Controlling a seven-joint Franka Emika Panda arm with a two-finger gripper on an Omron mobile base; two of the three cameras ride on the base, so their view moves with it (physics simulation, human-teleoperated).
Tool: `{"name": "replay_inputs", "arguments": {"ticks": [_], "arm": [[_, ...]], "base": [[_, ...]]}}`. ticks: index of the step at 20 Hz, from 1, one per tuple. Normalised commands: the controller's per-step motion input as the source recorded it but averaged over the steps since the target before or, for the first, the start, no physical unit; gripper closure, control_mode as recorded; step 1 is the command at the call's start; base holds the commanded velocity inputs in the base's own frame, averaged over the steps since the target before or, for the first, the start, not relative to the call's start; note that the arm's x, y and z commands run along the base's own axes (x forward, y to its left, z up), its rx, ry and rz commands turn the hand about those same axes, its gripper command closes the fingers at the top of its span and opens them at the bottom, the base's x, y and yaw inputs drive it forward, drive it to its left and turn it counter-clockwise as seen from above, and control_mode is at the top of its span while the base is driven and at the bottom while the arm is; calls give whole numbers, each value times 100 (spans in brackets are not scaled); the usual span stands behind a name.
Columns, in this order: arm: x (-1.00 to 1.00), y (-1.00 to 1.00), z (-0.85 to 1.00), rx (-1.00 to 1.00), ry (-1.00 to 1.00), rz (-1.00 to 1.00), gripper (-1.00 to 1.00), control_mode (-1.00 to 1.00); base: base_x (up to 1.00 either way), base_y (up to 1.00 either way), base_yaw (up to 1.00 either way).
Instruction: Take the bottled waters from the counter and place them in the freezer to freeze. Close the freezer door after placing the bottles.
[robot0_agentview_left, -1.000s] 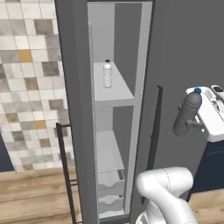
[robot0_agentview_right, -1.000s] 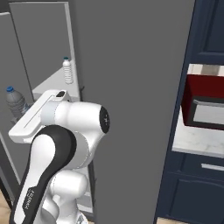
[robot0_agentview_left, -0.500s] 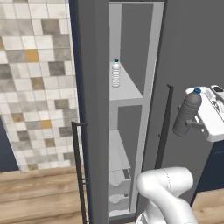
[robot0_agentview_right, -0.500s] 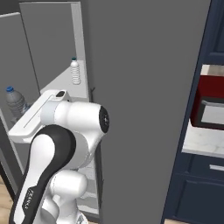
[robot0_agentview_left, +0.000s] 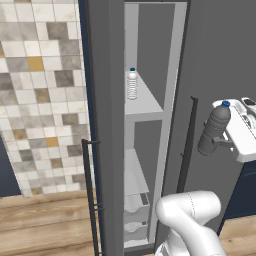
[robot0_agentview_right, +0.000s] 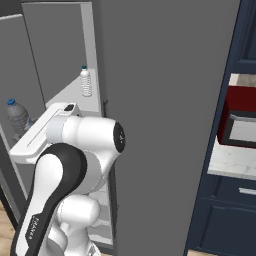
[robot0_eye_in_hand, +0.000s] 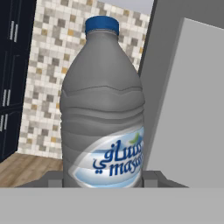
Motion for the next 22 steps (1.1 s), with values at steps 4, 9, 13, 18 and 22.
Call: {"name": "replay_inputs", "arguments": {"ticks": [4,9,13,18,22], "arm": [[0,0,0,0,0,0,100,100],[0,0,0,0,0,0,100,100],[-9,0,0,0,-4,-2,100,-100],[0,18,0,0,-1,-25,100,-100],[18,26,0,0,1,-37,100,-100]], "base": [[0,0,0],[0,0,0],[0,0,0],[0,0,0],[0,0,0]]}}
